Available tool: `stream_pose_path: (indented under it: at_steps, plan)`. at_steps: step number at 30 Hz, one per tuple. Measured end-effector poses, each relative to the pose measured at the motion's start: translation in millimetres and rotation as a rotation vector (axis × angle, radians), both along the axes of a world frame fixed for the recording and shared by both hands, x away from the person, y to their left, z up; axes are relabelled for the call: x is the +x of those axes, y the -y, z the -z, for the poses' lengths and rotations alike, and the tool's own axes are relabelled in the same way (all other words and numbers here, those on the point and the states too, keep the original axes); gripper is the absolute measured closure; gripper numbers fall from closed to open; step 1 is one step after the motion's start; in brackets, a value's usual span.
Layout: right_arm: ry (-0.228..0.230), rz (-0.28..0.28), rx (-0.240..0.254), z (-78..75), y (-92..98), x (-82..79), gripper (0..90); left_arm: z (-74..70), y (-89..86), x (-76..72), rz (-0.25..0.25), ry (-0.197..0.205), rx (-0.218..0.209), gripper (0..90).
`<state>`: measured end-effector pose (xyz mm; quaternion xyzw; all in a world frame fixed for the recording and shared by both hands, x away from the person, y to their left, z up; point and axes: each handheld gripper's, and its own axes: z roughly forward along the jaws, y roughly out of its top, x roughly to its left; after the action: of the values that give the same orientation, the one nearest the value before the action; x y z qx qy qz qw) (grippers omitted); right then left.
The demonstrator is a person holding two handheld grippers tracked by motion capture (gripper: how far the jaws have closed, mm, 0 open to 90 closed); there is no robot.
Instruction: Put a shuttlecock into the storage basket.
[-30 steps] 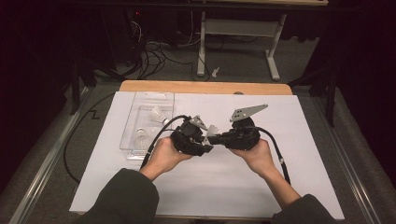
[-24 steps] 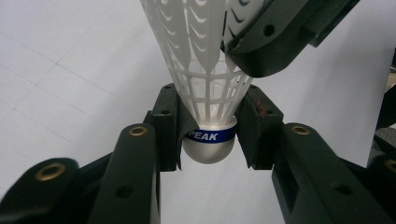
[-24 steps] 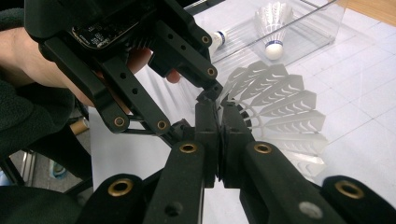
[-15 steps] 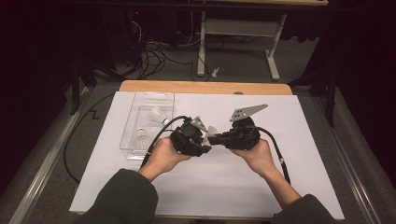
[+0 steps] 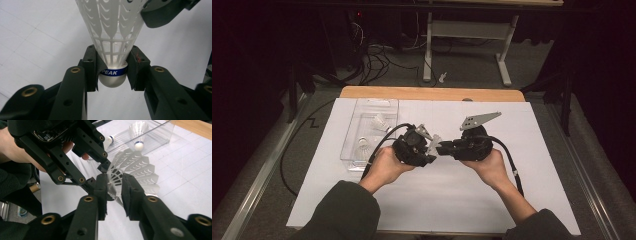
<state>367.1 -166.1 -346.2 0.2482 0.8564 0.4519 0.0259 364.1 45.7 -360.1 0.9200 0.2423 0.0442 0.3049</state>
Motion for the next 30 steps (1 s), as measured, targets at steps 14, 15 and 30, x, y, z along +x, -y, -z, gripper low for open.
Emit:
stream_pose_path:
  at_steps: [14, 15, 30]
  plan:
    - [0.068, 0.055, 0.007, -2.0, 20.6, -7.2, 46.1, -2.3, -4.4, 1.0, -0.019, -0.001, 0.001, 65.2]
    - [0.077, 0.059, 0.004, -1.7, 22.6, -8.1, 45.3, -2.5, -4.8, 1.2, -0.019, -0.001, 0.002, 65.2]
    - [0.174, 0.157, 0.031, 1.4, 56.3, -30.1, 42.0, -4.9, -9.3, 1.8, -0.045, -0.02, -0.006, 65.2]
